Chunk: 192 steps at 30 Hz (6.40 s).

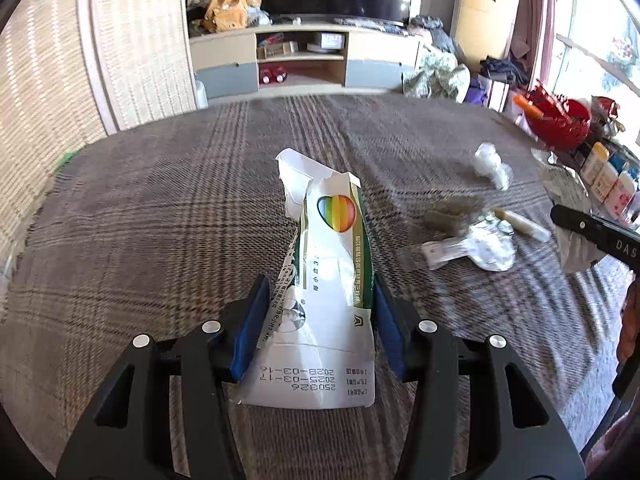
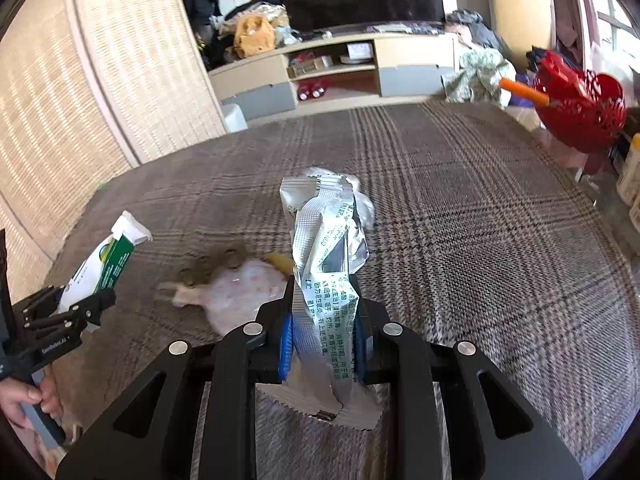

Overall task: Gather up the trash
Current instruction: 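Carry the packet and wrapper down into the grey bin and open both tools, then grasp the metal cylinders with the left tool while the right tool grasps the cream tube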

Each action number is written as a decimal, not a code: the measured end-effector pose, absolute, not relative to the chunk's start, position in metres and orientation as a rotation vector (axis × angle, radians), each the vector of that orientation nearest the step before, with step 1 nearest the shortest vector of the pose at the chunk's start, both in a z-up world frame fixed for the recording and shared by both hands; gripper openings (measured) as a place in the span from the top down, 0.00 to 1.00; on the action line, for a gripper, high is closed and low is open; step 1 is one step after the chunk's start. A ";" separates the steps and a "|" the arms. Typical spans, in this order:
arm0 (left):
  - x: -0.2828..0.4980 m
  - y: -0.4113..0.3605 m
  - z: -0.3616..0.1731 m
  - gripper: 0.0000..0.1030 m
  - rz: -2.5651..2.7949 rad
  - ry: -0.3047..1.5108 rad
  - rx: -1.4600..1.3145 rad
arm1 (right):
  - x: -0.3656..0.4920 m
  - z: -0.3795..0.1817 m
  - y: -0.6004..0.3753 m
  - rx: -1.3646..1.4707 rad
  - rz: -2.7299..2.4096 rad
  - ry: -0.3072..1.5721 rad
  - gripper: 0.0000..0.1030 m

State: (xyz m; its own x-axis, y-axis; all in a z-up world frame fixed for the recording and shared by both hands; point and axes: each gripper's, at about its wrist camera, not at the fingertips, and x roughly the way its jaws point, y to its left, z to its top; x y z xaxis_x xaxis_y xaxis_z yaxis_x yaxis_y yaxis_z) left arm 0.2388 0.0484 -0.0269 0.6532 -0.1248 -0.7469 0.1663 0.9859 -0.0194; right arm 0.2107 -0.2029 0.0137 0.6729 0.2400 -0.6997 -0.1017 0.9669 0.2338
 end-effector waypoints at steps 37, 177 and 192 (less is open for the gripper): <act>-0.002 -0.032 -0.056 0.52 -0.247 0.840 -0.073 | -0.008 0.008 -0.194 0.067 0.336 0.800 0.76; 0.308 -0.072 -0.056 0.57 -0.400 0.895 0.128 | 0.249 -0.029 -0.217 0.017 0.312 0.913 0.86; 0.298 -0.075 -0.032 0.64 -0.349 0.856 0.146 | 0.239 -0.018 -0.218 0.026 0.343 0.931 0.87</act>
